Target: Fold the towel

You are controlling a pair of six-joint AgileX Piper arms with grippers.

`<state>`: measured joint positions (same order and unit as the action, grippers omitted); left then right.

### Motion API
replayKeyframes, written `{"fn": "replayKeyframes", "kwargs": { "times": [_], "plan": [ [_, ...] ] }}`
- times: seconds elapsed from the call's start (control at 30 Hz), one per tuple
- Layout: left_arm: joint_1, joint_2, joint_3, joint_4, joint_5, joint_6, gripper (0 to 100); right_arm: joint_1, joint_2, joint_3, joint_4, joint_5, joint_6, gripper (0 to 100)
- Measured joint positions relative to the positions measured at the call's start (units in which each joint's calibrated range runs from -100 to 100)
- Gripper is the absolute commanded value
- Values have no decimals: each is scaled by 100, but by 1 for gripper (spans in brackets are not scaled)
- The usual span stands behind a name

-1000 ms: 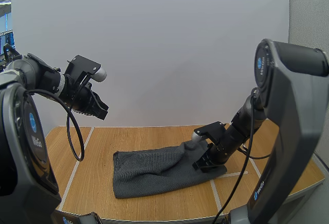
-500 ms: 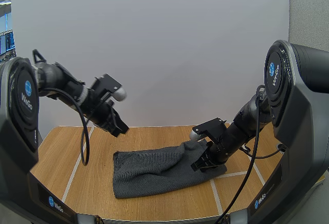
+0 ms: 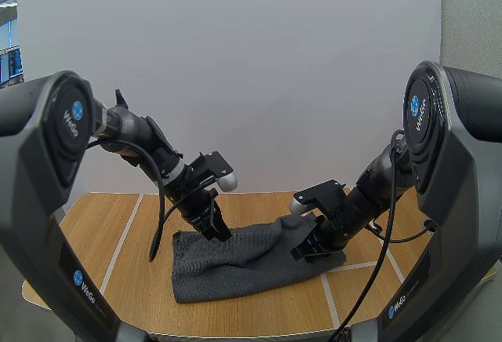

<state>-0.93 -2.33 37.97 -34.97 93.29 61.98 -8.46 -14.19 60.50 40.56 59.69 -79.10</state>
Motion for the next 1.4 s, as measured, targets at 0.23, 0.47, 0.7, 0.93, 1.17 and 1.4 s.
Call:
{"fn": "replayKeyframes", "kwargs": {
  "times": [0.23,0.47,0.7,0.93,1.17,1.4],
  "plan": [
    [-65,665,0,72,431,300,0,0,0,0,14,0,30,0],
    [-73,849,0,72,499,482,0,0,0,0,46,-18,30,0],
    [-245,1094,-46,341,-380,467,0,0,0,0,174,-54,39,0],
    [-245,1249,-338,549,-713,199,0,0,0,0,209,-54,39,0],
    [-245,1265,-519,936,-1520,-208,0,0,0,0,209,-54,39,0],
    [-245,1794,-566,1399,-2243,-477,0,0,0,0,220,-54,39,0]
  ]
}}
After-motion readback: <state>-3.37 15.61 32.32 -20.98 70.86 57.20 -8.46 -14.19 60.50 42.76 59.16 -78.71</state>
